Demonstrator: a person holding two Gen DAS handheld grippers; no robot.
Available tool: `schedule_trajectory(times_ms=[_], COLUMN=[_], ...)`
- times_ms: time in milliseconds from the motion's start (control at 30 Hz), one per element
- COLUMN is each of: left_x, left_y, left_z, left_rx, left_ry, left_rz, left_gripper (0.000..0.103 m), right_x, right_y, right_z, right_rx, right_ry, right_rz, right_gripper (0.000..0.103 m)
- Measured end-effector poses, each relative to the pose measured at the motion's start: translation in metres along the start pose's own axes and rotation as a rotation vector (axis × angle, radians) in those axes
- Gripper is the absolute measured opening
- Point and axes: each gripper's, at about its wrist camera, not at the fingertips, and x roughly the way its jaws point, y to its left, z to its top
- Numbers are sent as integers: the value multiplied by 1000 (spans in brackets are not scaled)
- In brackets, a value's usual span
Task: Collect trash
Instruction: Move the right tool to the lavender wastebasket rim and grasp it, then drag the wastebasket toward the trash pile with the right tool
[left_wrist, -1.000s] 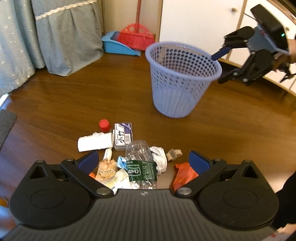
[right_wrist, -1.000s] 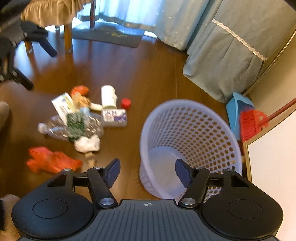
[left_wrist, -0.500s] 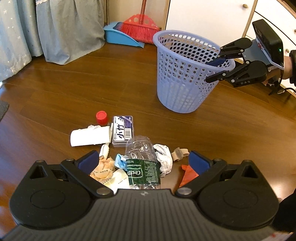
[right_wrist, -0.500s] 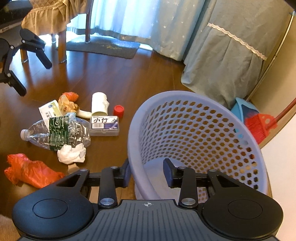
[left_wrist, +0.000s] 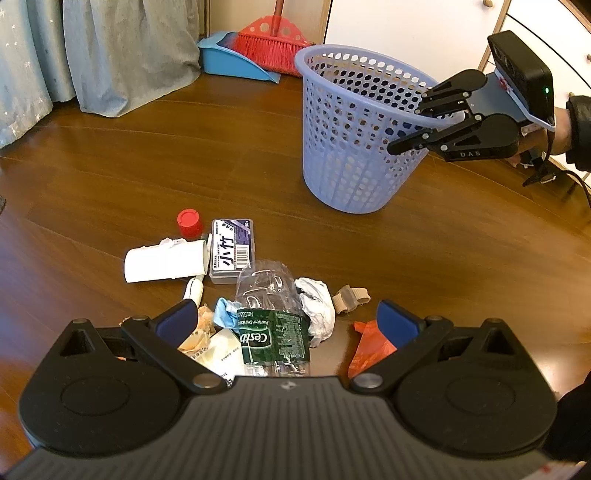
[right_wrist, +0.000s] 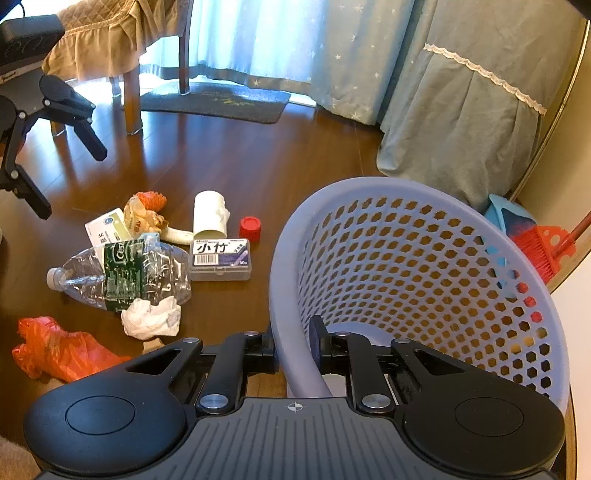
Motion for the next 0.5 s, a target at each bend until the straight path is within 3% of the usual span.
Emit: schedule_trajectory(times_ms=[333,500], left_x=[1,3], left_y=[0,2], left_z=[-3,-5], left_rx=[-10,-13], left_ry=[8,16], left_rz=[-9,-3], left_gripper=[101,101], right_x=[8,7], right_y=[-4,1], right_z=[1,5], right_rx=[23,13], right_ry=[-9,1], right_rz=[16,-19], right_gripper=[12,4])
